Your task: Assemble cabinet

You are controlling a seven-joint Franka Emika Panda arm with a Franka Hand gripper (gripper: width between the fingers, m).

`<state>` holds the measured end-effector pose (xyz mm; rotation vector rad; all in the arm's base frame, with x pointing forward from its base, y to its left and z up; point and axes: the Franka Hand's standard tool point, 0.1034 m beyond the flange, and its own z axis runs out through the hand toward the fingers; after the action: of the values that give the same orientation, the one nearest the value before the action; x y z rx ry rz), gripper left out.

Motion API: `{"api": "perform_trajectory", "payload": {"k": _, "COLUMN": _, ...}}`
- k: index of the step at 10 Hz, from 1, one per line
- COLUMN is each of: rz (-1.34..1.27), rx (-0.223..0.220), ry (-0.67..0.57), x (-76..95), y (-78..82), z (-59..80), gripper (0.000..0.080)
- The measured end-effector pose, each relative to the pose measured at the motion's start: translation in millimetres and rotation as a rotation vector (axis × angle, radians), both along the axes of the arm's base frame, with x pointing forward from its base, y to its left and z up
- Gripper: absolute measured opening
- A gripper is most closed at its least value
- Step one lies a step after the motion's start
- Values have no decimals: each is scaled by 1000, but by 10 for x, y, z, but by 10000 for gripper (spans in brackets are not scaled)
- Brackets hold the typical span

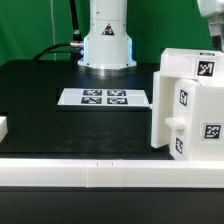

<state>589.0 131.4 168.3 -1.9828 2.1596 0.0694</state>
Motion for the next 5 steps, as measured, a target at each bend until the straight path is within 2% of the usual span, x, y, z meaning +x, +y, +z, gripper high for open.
{"api": "perform_trajectory", "payload": {"k": 1, "rz": 271, "rx": -28, "ry": -4, "x": 31, "y": 31, "z": 57, "gripper": 797}}
{"api": "perform_trajectory", "payload": {"k": 3, "rz": 650, "rx": -44, "ry": -36, "x": 114, "y": 61, "z": 130, "gripper": 797}}
{"api": "perform_trajectory", "payload": {"k": 5, "rz": 849, "rx": -61, "ry": -77, "x": 136, "y": 41, "z": 138, "gripper": 797}}
